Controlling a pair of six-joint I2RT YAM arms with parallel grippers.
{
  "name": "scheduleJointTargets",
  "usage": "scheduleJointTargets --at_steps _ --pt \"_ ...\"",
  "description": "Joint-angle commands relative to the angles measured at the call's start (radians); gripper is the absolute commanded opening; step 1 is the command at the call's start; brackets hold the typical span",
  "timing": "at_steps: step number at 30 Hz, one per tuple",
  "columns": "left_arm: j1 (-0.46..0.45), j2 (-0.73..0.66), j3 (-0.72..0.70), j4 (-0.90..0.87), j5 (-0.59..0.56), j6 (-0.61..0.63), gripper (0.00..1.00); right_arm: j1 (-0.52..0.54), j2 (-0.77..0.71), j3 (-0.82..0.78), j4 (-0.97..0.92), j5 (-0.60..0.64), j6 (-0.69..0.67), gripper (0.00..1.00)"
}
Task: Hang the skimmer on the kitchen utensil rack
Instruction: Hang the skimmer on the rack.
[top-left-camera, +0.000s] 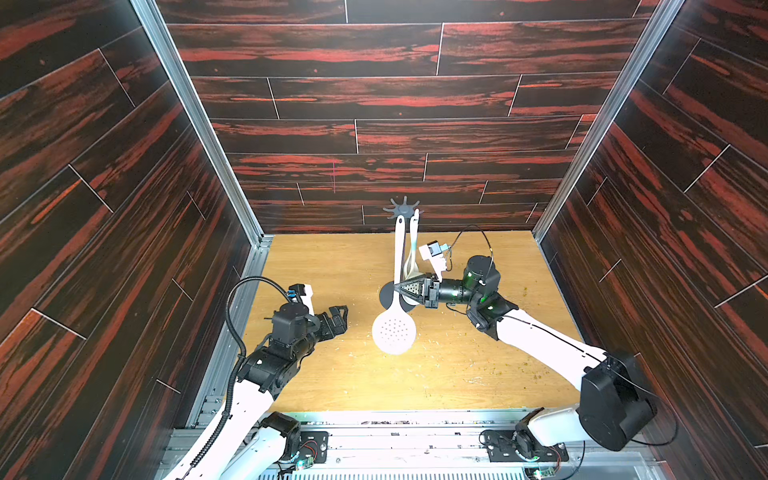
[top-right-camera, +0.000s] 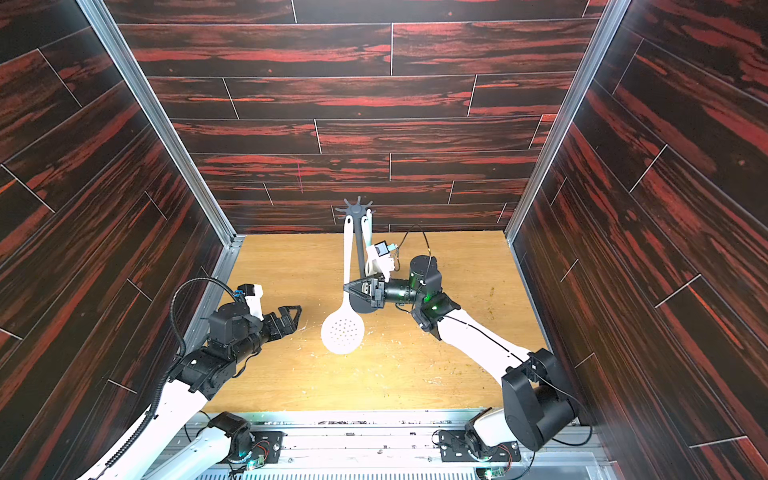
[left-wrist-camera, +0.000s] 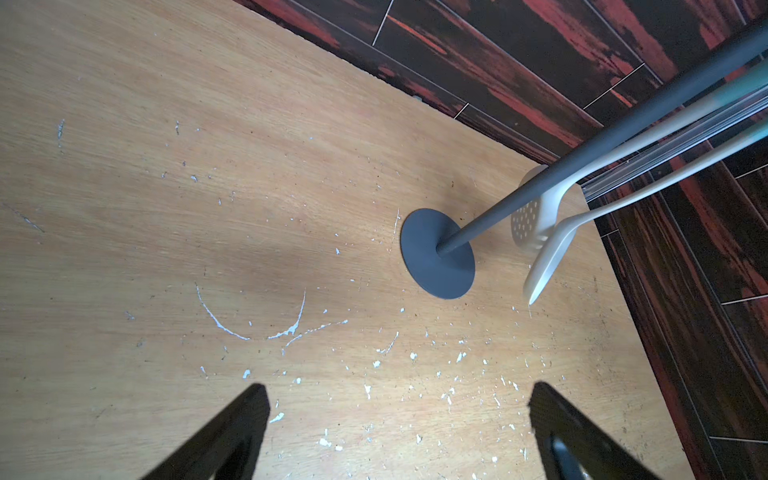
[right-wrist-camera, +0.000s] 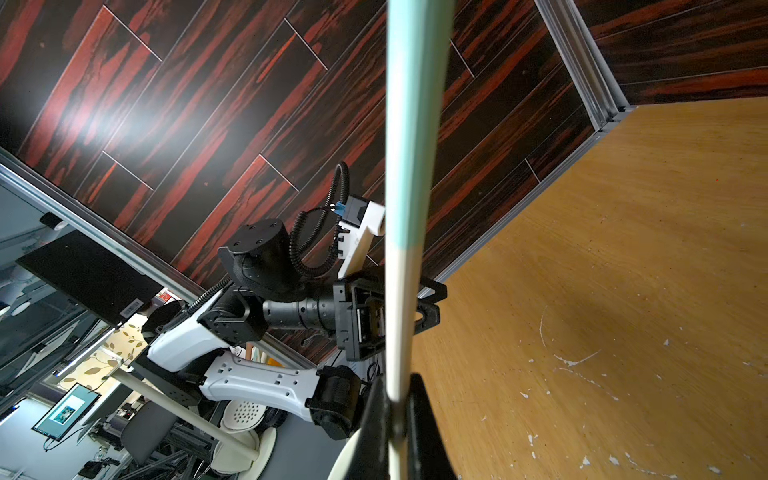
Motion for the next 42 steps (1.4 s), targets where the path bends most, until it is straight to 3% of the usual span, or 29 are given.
scheduleJointTargets --at_steps 1,35,38,40,42 --pt "0.005 -0.002 -0.006 0.005 0.001 -0.006 1.0 -0.007 0.006 -0.011 0.068 -0.01 0.016 0.0" --pt "0.006 0.028 -0.017 0.007 -0.008 -0.001 1.0 -0.084 0.211 -0.02 0.36 -0.128 0.173 0.0" --pt "0.006 0.045 -0.016 0.009 -0.021 0.003 1.0 -0.085 0.215 -0.027 0.36 -0.13 0.164 0.24" --pt "0.007 0.067 -0.014 0.017 -0.027 0.008 1.0 -0.085 0.211 -0.035 0.356 -0.127 0.157 0.46" --pt "0.006 0.095 -0.008 0.019 -0.034 0.013 1.0 -0.087 0.207 -0.036 0.331 -0.122 0.142 0.6"
